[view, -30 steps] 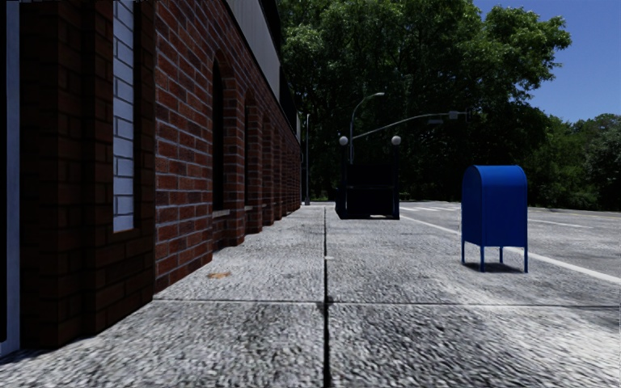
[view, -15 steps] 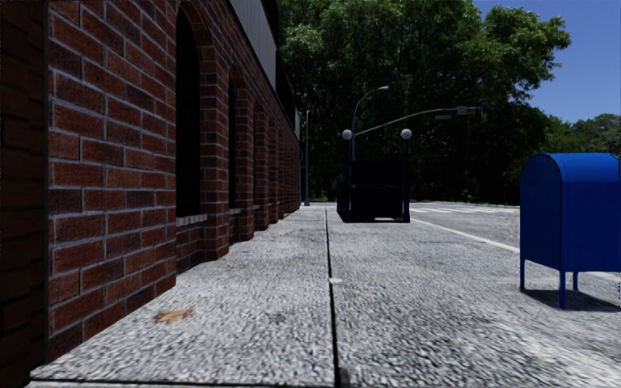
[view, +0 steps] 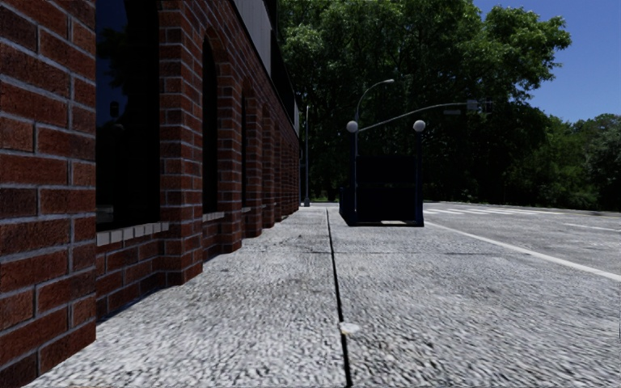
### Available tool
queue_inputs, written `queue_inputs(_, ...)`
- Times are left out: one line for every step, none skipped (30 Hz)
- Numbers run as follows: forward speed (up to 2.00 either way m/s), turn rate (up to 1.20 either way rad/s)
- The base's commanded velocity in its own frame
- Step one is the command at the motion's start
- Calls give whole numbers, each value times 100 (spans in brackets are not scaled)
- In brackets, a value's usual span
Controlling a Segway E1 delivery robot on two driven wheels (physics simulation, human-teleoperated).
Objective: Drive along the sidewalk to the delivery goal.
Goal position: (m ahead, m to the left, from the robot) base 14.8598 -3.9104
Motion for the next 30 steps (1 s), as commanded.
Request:
queue_inputs(200,0)
queue_inputs(200,0)
queue_inputs(200,0)
queue_inputs(200,0)
queue_inputs(200,0)
queue_inputs(200,0)
queue_inputs(200,0)
queue_inputs(200,0)
queue_inputs(200,0)
queue_inputs(200,0)
queue_inputs(200,0)
queue_inputs(200,0)
queue_inputs(200,0)
queue_inputs(200,0)
queue_inputs(200,0)
queue_inputs(200,0)
queue_inputs(200,0)
queue_inputs(200,0)
queue_inputs(200,0)
queue_inputs(200,0)
queue_inputs(200,0)
queue_inputs(200,0)
queue_inputs(200,0)
queue_inputs(200,0)
queue_inputs(200,0)
queue_inputs(200,0)
queue_inputs(200,0)
queue_inputs(200,0)
queue_inputs(200,0)
queue_inputs(200,0)
